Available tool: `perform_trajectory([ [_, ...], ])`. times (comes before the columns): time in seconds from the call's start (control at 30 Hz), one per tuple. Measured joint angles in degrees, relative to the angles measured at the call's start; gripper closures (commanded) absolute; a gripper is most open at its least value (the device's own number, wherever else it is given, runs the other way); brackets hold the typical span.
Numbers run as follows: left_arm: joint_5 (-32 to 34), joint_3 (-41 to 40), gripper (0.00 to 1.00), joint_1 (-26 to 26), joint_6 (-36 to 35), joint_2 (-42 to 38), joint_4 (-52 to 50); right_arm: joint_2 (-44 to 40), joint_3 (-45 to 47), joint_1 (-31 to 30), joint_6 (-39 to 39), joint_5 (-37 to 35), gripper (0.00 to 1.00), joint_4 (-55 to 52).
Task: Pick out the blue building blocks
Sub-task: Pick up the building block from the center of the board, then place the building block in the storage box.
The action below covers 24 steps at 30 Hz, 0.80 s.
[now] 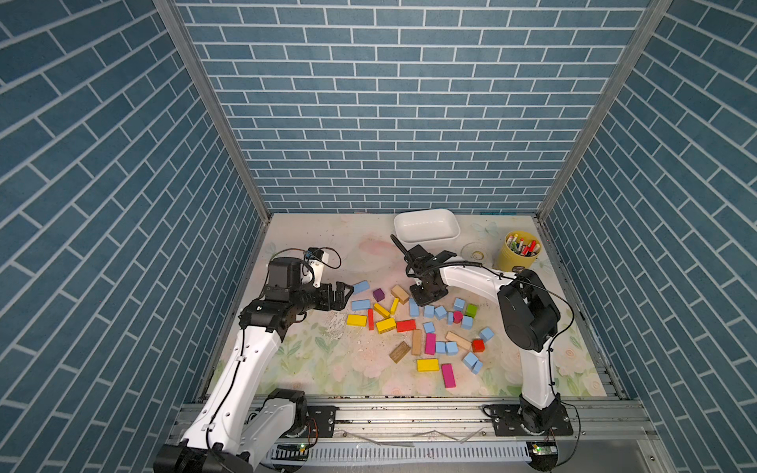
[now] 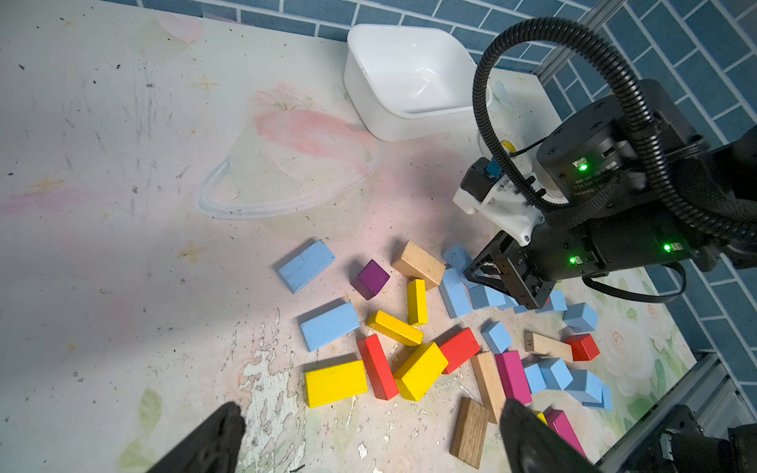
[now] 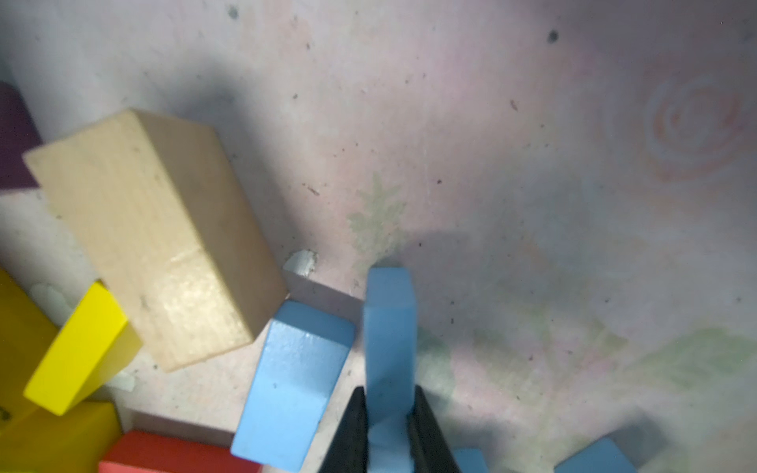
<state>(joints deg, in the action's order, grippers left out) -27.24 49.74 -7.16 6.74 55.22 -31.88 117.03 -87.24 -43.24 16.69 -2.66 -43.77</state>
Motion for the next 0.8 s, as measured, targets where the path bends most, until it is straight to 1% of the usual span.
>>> perform_trajectory([
  [0.27, 0.04, 0.0, 0.01, 0.0, -0.13, 0.0, 0.0, -0.33, -0.37, 0.57, 0.02, -0.33, 0.99, -0.55],
  [0.43, 0.26, 0.0, 0.01, 0.0, -0.15, -0.33, 0.0, -2.27, -4.35, 2.86, -0.09, -0.39, 1.0, -2.49],
  [0.67, 0.57, 0.0, 0.01, 0.0, -0.17, -0.68, 0.0, -2.58, -19.28, 9.6, -1.18, -0.28, 1.0, -6.03],
  [0.8, 0.66, 0.0, 0.01, 0.0, -0.2, -0.7, 0.02, 1.31, -31.32, 12.98, -2.19, -0.07, 1.0, -8.87],
])
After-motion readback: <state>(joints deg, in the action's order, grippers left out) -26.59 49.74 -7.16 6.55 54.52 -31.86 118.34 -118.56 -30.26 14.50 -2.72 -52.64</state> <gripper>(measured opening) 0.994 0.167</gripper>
